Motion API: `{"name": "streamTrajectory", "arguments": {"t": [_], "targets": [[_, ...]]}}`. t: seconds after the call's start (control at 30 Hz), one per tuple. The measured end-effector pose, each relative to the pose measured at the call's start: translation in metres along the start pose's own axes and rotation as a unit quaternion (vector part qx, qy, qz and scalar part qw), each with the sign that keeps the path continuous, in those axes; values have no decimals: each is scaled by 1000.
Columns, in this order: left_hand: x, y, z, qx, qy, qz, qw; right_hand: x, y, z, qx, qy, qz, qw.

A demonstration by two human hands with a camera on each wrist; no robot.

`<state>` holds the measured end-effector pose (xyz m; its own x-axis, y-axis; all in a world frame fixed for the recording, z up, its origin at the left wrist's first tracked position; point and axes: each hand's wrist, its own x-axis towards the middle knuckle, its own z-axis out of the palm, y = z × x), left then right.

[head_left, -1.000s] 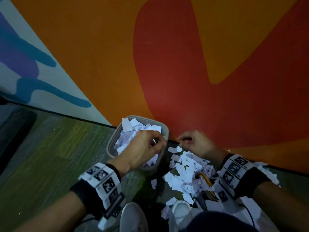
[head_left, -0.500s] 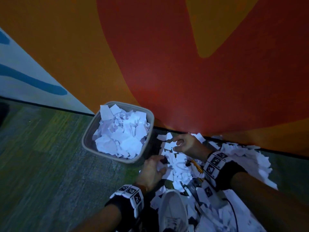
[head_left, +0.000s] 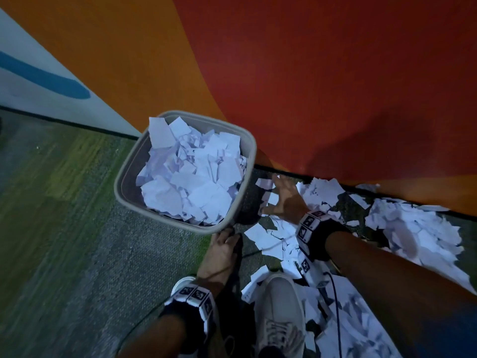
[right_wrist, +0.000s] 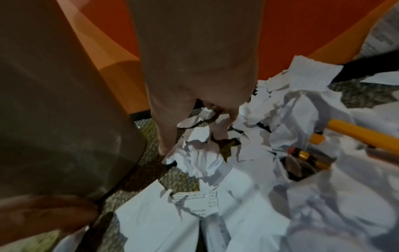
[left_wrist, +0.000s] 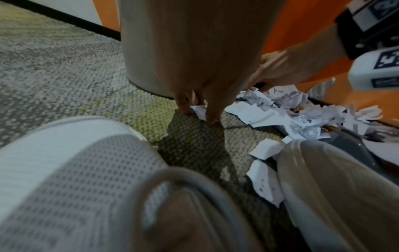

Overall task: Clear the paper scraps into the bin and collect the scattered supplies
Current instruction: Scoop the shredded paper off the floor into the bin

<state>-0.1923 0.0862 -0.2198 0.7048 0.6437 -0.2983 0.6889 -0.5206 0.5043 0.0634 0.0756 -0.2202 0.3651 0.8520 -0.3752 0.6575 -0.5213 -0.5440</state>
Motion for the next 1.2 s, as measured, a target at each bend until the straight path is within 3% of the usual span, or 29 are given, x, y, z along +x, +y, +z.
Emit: {"name": "streamTrajectory", "arguments": {"t": [0.07,0.17,0.37,0.43,0.63,0.7,0.8,0.87,1.03,1.1,1.2], "targets": [[2,-4,2,37,1,11,999,5,-1,3,-53,-24,10,998],[3,-11,5,90,-5,37,995,6,-7,2,-117,-5,-9,993],[7,-10,6,119,-47,28,991,9,-12,8,-82,2,-30,996],[9,-1,4,115,-25,7,993,7,-9,6,-49,-7,16,999],[34,40,-8,17,8,35,999,-10,18,-2,50,13,-2,999],[42,47,-3,21,-17,19,999,-23,18,-11,-12,12,2,1000],[42,54,9,83,-70,-11,994,-43,23,-7,-103,-86,-19,991],[41,56,13,124,-87,-14,988,-53,18,2,-168,-112,-13,979],[44,53,18,89,-84,-5,992,-56,14,24,-97,-123,-6,988],[45,53,18,34,-58,-8,998,-49,9,22,-39,-90,21,995],[48,48,20,-23,-29,-11,999,-32,7,12,53,16,79,995]]}}
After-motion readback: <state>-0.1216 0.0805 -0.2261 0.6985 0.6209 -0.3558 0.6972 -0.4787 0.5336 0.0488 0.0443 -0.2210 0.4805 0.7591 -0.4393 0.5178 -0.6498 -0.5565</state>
